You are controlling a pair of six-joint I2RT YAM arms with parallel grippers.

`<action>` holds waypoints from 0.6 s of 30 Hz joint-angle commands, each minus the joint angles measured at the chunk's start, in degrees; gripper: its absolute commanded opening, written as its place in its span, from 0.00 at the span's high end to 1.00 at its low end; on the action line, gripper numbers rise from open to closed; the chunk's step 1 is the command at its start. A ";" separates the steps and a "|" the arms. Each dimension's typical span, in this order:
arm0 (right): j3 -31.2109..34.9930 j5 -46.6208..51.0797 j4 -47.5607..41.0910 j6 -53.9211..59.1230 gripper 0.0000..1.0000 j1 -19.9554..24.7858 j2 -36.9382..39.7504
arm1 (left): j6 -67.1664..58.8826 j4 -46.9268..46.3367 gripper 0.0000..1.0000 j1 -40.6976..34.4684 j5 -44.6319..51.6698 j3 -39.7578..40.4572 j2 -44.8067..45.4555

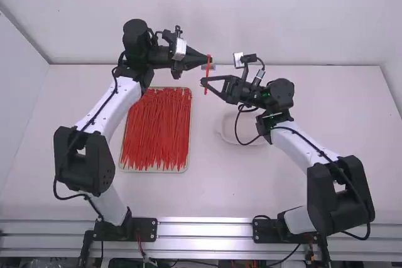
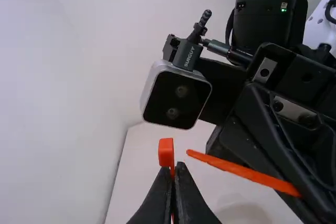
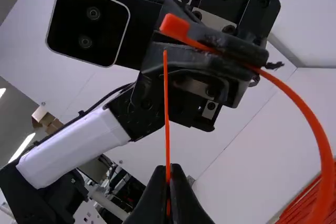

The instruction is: Fasten the cable tie

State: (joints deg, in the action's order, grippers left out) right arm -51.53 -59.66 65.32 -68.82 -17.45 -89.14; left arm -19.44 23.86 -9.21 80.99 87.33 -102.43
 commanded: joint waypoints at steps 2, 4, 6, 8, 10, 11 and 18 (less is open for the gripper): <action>-1.77 -0.22 0.22 0.02 1.00 -0.22 -0.35 | -0.55 -0.11 0.98 0.22 0.70 1.42 -0.61; -1.77 -0.04 0.20 0.02 1.00 -0.15 -0.35 | -0.57 -0.42 0.98 0.20 0.66 1.42 -0.61; -1.77 -0.07 0.20 0.04 1.00 -0.07 -0.35 | -0.57 -0.48 0.98 0.15 1.18 1.42 -0.61; -1.77 -0.02 0.20 0.04 1.00 -0.13 -0.35 | -0.63 -0.44 0.98 0.20 1.79 1.42 -0.61; -1.77 -0.02 0.22 -0.02 1.00 -0.15 -0.35 | -1.51 -0.76 0.98 0.20 2.19 1.42 -0.61; -1.77 0.17 0.22 0.02 1.00 -0.17 -0.35 | -1.66 -1.01 0.98 0.22 2.16 1.42 -0.61; -1.77 1.22 0.20 0.02 1.00 -0.15 -0.35 | -1.46 -1.09 0.98 0.20 2.64 1.42 -0.61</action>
State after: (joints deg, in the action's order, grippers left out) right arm -51.53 -58.98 65.34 -68.82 -17.45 -89.14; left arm -20.45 22.55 -9.21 82.17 87.33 -102.43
